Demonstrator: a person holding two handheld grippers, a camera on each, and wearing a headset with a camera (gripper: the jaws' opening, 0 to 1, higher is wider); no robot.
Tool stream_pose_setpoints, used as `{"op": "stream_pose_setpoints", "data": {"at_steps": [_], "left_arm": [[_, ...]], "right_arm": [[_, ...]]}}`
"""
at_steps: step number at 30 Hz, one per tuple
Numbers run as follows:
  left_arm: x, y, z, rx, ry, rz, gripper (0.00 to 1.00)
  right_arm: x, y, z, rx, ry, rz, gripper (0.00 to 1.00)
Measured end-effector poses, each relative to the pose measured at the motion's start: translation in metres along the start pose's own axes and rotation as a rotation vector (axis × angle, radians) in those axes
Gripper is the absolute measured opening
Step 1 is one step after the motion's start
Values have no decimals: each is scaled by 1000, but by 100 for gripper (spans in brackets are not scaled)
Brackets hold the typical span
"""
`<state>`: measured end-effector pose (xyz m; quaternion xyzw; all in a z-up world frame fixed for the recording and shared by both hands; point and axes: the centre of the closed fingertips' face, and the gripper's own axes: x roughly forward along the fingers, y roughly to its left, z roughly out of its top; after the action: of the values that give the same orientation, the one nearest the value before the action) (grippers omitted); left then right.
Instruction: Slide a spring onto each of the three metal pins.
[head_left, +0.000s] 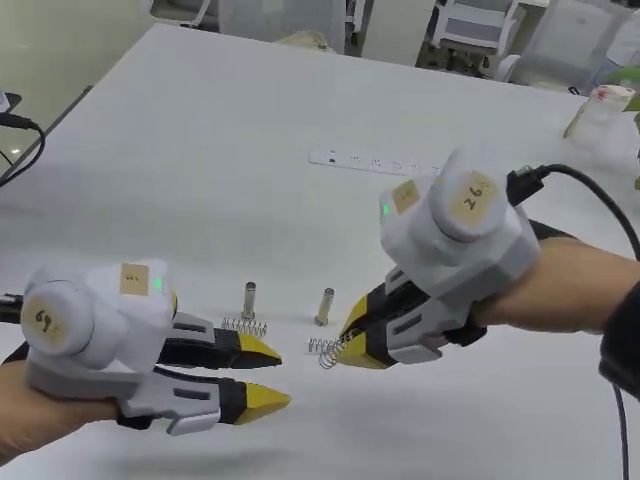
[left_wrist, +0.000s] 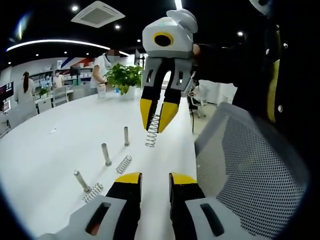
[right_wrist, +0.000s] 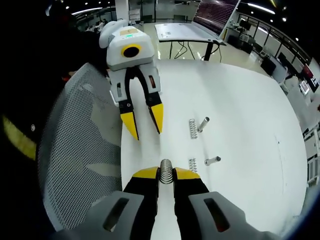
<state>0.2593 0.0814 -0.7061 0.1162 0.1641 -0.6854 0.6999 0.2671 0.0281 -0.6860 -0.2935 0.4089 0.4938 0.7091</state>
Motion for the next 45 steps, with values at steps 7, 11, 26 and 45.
{"op": "stream_pose_setpoints", "data": {"at_steps": [7,11,26,45], "left_arm": [[-16,5,-7,-35,-18,59,18],[-23,10,-9,-52,-35,94,20],[-34,22,-24,-70,-36,195,40],[-44,42,-32,-56,-39,322,77]], "right_arm": [[-25,-26,-23,21,64,-56,8],[-38,-43,-31,31,93,-82,8],[-43,-72,-51,42,175,-117,8],[-40,-87,-58,46,217,-104,8]]}}
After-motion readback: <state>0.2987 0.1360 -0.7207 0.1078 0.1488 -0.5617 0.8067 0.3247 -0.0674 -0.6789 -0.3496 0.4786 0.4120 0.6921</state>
